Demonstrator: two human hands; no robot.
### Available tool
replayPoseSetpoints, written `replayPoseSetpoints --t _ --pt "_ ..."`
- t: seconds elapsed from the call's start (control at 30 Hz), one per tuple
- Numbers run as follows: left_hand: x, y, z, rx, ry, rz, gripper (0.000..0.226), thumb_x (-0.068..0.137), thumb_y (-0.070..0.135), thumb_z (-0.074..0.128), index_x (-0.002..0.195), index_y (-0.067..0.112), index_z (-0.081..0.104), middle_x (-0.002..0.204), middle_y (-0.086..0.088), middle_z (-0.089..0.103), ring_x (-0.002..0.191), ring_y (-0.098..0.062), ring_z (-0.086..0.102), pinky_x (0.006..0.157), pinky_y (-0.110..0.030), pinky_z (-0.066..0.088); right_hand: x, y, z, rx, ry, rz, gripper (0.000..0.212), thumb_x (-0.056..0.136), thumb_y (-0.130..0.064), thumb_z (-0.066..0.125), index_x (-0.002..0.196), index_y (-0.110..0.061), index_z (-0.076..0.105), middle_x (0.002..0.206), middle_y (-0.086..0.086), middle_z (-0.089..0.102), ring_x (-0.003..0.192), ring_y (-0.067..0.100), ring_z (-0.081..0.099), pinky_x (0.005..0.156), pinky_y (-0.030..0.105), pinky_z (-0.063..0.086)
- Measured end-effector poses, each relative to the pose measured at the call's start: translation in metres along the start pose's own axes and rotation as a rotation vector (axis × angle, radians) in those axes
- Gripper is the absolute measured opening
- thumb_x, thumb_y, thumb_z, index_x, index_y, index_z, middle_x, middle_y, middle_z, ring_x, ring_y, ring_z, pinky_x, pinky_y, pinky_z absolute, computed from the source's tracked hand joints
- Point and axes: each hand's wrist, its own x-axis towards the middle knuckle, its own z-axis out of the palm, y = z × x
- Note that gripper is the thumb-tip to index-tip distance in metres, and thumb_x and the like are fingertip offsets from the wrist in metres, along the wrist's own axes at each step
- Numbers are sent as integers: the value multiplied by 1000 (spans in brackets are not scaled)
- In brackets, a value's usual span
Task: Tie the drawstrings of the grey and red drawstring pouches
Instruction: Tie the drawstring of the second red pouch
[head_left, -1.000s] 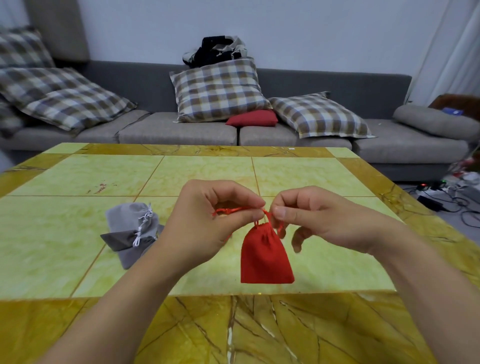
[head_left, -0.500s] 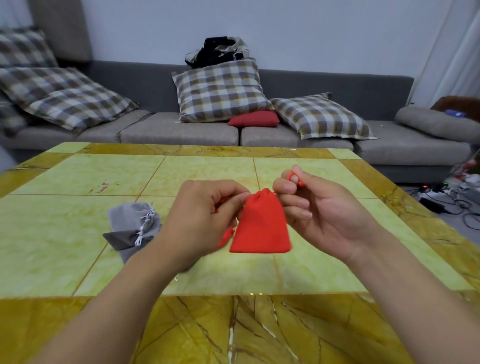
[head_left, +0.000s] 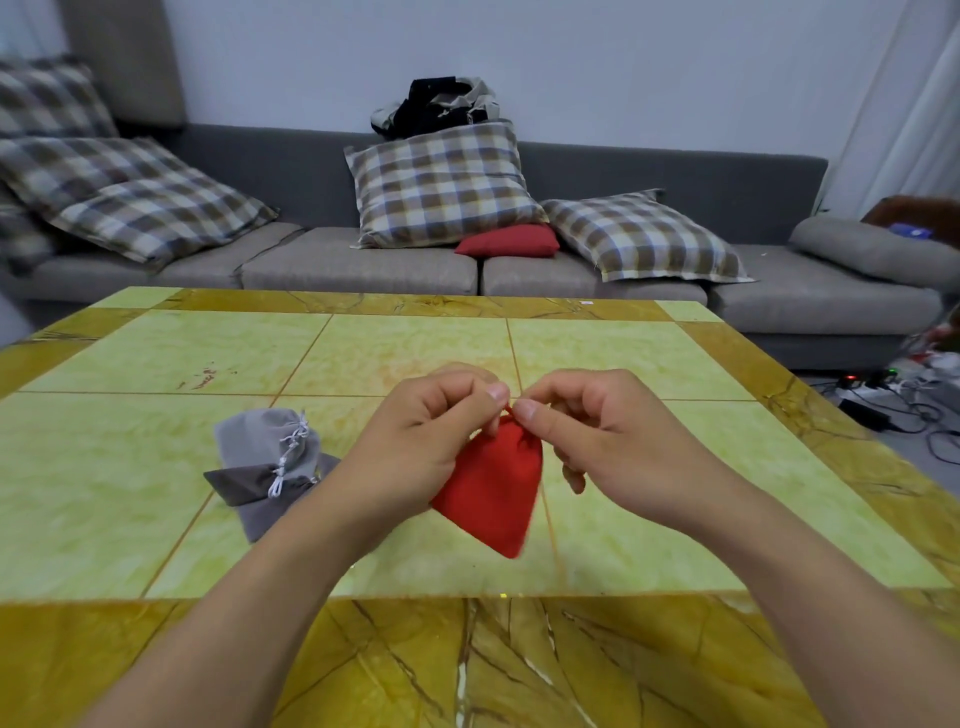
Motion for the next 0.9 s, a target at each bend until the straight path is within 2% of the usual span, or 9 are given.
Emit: replayPoseSetpoints --t 0.13,0.23,0.33,0.4,0.5,0.6,0.73,0.83,0.9 --pt "-2 1 4 -282 -34 -125 31 87 41 64 62 23 61 94 0 72 73 -15 59 62 -28 45 -2 1 -3 -170 24 -50 47 92 -49 57 71 -9 70 59 20 56 53 32 49 53 44 41" --pt "-1 1 4 -309 -52 -138 26 89 40 58 73 22 67 92 -4 73 77 -20 60 67 -31 46 -2 1 -6 -140 -13 -49 55 90 -52 55 68 -2 62 54 9 49 51 20 45 52 41 40" --pt "-2 1 0 -314 -64 -132 23 91 32 54 84 20 73 95 -9 73 87 -28 63 77 -36 49 -1 4 -15 85 -141 36 44 99 -36 50 85 1 68 61 -9 56 63 13 56 59 29 48" --pt "-2 2 -2 -300 -80 -126 24 93 25 52 94 11 72 102 -12 74 96 -29 68 85 -37 54 -1 7 -20 41 -166 44 33 102 -24 50 81 -5 67 68 -9 61 69 11 58 65 28 51" --pt "-4 5 -2 -255 -110 -126 24 90 22 54 97 5 70 95 -7 75 89 -17 70 76 -25 57 0 12 -19 -125 -139 12 27 100 -24 54 78 -17 69 82 -8 64 79 12 61 76 36 54" --pt "-3 5 -2 -202 -42 -89 21 83 18 61 92 4 73 87 -6 77 82 -11 72 72 -18 55 0 13 -16 -175 -72 -47 23 97 -27 59 79 -23 71 94 -6 63 89 14 62 84 43 52" --pt "-1 2 -6 -69 47 -55 22 80 18 69 95 5 77 93 -9 77 97 -30 69 87 -37 55 1 7 -16 -64 22 -121 17 92 -25 66 82 -17 76 75 -3 72 73 16 67 71 38 54" --pt "-2 1 -6 26 31 -25 18 81 18 71 94 10 79 89 -13 77 88 -41 69 82 -47 55 0 4 -16 -110 111 -226 11 84 -27 74 80 -19 80 69 -6 73 66 14 66 64 35 54" --pt "-3 1 -5 92 -17 -13 18 77 25 72 91 17 81 86 -13 77 80 -41 68 80 -54 53 -1 3 -14 -184 135 -328 5 81 -22 77 82 -19 81 71 -11 73 70 12 68 64 31 53"
